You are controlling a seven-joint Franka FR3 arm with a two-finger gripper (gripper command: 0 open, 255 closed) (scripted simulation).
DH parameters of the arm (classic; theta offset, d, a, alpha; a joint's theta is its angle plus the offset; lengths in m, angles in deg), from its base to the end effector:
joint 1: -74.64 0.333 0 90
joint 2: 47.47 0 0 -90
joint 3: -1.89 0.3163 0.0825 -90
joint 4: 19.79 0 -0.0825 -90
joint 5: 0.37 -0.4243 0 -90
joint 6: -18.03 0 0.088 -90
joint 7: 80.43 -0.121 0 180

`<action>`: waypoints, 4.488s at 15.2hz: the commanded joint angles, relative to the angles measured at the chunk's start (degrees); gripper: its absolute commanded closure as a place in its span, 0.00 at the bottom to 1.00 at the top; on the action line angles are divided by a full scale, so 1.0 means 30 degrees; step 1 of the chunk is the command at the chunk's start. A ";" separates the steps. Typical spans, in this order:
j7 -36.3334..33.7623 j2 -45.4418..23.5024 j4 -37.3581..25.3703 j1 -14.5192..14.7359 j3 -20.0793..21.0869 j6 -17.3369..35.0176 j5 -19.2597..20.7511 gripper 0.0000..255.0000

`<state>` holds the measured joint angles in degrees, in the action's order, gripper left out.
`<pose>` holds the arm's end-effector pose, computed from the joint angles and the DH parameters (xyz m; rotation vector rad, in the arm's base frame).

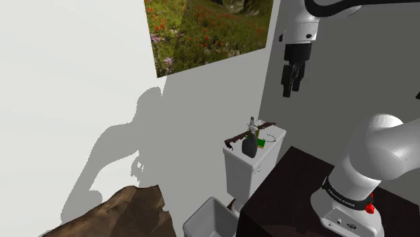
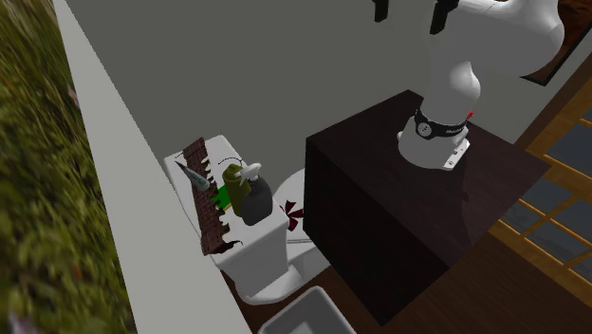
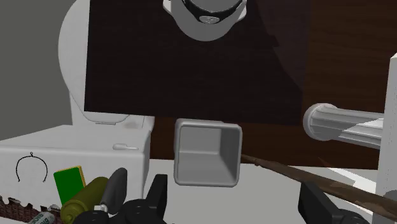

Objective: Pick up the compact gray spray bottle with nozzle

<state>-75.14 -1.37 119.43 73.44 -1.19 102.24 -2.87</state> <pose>0.3251 -0.0213 0.5378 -3.0388 -0.0579 0.2279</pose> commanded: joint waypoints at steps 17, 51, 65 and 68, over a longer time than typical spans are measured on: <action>0.1939 -0.7906 0.2488 -0.1142 -0.2142 1.1038 0.1904 0.00; 0.5108 -2.2296 -0.2468 -0.2529 -0.3107 2.1119 -0.0398 1.00; 0.4540 -1.9508 -0.2454 -0.2169 -0.3620 1.8408 0.0572 1.00; 0.4408 -1.8867 -0.2546 -0.2113 -0.3696 1.7692 0.0791 1.00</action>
<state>-61.82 -58.81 111.75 67.07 -12.15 156.09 -0.79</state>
